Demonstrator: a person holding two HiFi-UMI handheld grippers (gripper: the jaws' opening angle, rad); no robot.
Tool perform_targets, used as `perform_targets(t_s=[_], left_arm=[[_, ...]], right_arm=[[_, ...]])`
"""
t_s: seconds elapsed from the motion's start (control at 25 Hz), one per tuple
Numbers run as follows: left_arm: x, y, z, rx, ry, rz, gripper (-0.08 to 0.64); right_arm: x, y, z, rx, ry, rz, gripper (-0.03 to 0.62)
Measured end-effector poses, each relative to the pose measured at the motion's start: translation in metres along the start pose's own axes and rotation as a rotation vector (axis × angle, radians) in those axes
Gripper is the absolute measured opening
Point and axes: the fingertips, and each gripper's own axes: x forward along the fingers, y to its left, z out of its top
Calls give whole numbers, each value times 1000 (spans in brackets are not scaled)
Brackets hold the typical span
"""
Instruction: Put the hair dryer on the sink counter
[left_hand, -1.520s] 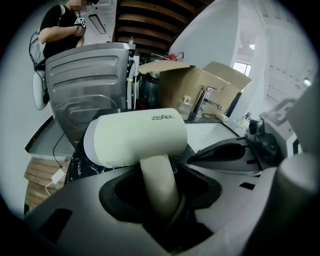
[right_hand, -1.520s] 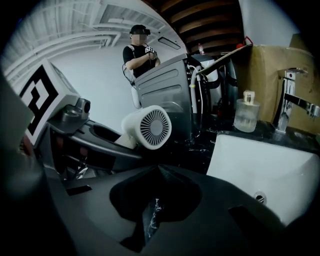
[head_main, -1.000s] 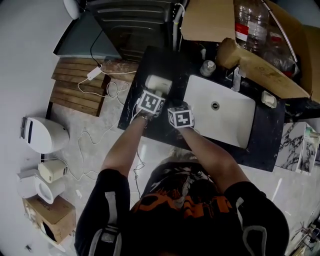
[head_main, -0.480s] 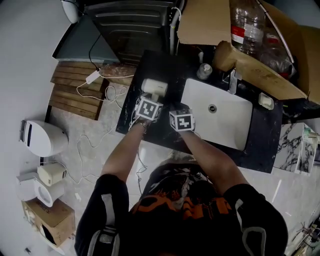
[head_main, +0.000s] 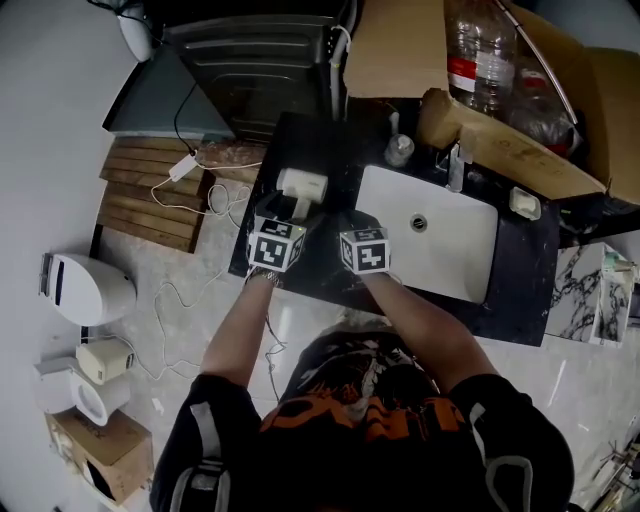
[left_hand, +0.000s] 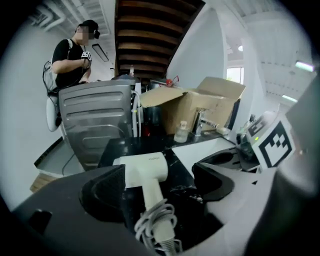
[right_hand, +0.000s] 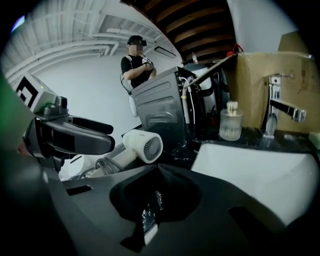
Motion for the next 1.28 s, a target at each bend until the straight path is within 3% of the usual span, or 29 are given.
perform_targets(t_s=[0.16,0.28,0.48,0.72,0.88,1.08,1.28], left_arm=[[-31,-37,37,-11,-161,-83,427],[-54,-60,63,3,-264,-112,368],[-89,-100,107,48,-434,-188,339],[-118,-134,151,67,-577,-259,263],[-141,-150,179,113,-677,-252,189],[-163,-172,199,224,-738,-253,112],[-168,-181,200,235,-734,-271,69]], right_arm=[[-32,13,28,-68,-121,43,14],[-61,20,53,-84,-206,55,14],[-115,34,97,-166,-354,68,14],[-178,38,142,-207,-503,67,14],[-214,38,168,-199,-614,66,14],[-243,37,182,-251,-688,44,14],[-251,34,180,-235,-701,40,14]])
